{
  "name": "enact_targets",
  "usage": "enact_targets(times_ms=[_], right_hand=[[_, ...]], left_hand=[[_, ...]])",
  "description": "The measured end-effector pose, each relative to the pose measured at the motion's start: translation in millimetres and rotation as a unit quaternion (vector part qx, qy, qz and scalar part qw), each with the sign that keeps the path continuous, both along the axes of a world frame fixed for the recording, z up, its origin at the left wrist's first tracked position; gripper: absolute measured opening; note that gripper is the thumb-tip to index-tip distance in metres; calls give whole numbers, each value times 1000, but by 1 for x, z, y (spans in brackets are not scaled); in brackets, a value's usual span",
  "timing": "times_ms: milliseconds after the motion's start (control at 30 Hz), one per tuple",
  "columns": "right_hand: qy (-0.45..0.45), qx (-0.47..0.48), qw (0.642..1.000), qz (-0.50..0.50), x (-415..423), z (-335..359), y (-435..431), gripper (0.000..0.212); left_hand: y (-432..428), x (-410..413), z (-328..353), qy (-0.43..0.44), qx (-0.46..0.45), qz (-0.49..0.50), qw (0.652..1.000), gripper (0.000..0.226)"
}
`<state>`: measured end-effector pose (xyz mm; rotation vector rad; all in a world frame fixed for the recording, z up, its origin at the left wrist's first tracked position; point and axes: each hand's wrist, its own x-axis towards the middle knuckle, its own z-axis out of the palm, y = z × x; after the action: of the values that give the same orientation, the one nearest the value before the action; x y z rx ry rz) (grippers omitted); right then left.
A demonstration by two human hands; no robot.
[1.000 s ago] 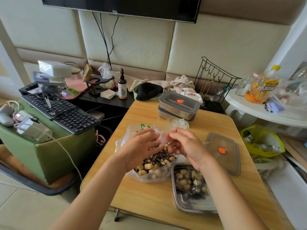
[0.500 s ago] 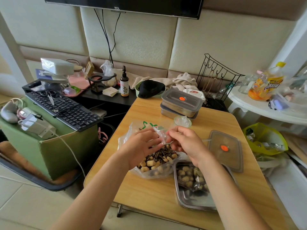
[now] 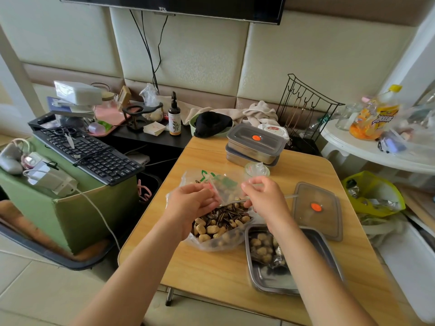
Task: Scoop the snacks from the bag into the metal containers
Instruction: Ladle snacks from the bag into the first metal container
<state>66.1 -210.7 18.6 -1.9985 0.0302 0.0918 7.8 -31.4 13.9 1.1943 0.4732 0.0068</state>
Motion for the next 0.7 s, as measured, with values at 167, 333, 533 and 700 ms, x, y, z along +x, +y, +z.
enact_targets(times_ms=[167,333,533,700], right_hand=[[-277,-116,951,-69,-15,-4,14,27],[-335,-133,927,103,-15,-5,25,7],[-176,-50,966,183,-19,-2,21,15],[-157,-57,974,152,-15,-4,18,8]], left_hand=[[0,-1,-3,4,23,33,999,8],[-2,-1,-1,-8,19,32,999,22],[-2,-6,4,-32,-13,12,999,25],[-5,-8,5,-53,45,-12,998,18]])
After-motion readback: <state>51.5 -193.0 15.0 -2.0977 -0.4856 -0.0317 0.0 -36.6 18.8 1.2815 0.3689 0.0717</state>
